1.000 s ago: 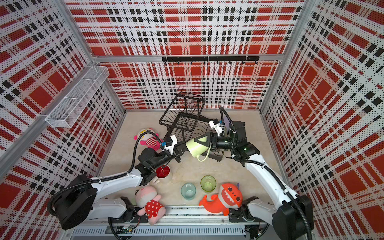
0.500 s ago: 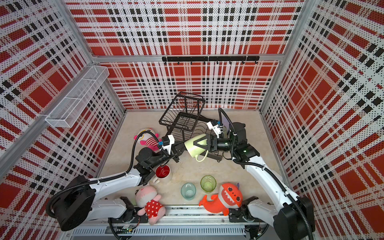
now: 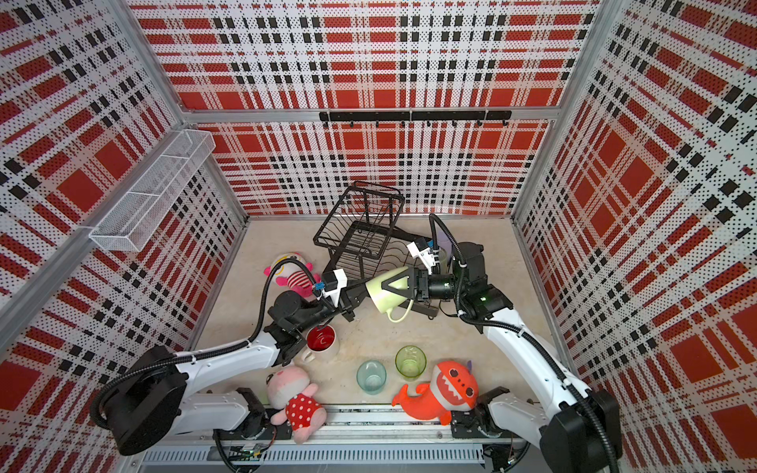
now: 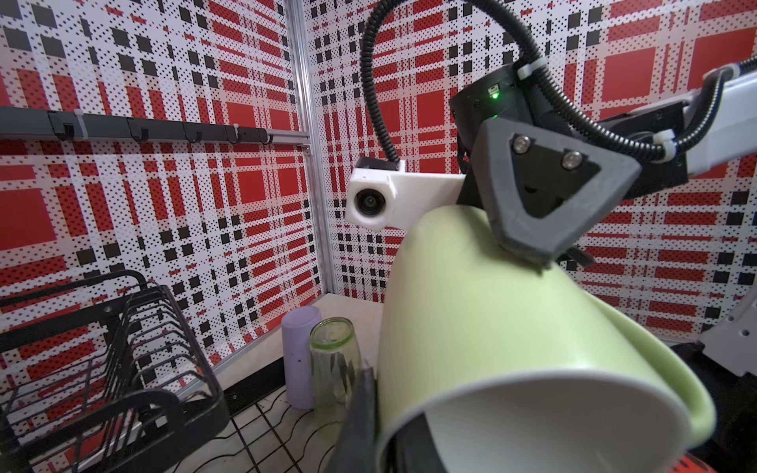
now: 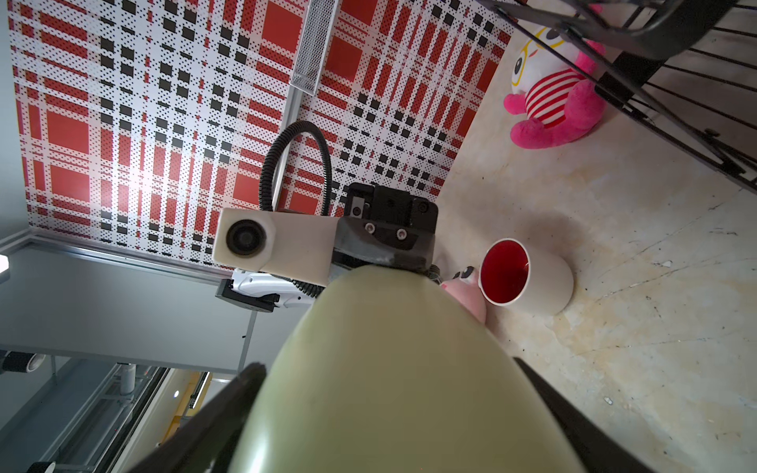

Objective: Load cups into a dish rack
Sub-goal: Place the cup upside down at the dish rack.

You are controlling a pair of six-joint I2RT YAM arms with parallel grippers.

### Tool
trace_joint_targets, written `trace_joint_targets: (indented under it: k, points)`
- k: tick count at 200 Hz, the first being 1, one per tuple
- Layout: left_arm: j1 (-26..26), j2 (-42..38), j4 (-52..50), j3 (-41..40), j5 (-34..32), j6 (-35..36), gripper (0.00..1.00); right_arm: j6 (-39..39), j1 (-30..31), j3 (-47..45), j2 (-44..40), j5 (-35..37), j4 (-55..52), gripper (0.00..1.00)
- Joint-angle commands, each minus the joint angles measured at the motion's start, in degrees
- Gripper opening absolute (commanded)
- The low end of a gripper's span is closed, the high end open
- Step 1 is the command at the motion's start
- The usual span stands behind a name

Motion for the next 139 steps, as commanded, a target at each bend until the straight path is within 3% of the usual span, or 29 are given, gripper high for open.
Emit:
trace_joint_targets:
  k: [1, 51, 94, 125, 139]
  points:
    - [-0.6, -0.5, -1.3, 2.4, -3.6, 3.9, 0.00, -0.7, 1.2, 2.1, -0.1, -4.0, 0.8, 0.86]
    - [-0.2, -0.6, -1.3, 2.3, -7.4, 3.9, 0.02, -2.6, 1.2, 3.2, 0.9, -4.0, -1.9, 0.75]
    - [-0.1, -0.5, -1.5, 1.9, -8.7, 2.9, 0.54, -2.7, 1.2, 3.3, 1.8, -3.2, -1.8, 0.74]
    - [-0.1, -1.3, -2.0, 0.8, -9.7, 2.3, 0.62, -3.2, 0.1, 3.5, 2.1, -2.7, -2.2, 0.73]
    - [-0.1, -2.0, -2.7, 0.3, -10.4, 1.9, 0.77, -3.1, -1.0, 3.2, 2.3, -2.5, -2.3, 0.73]
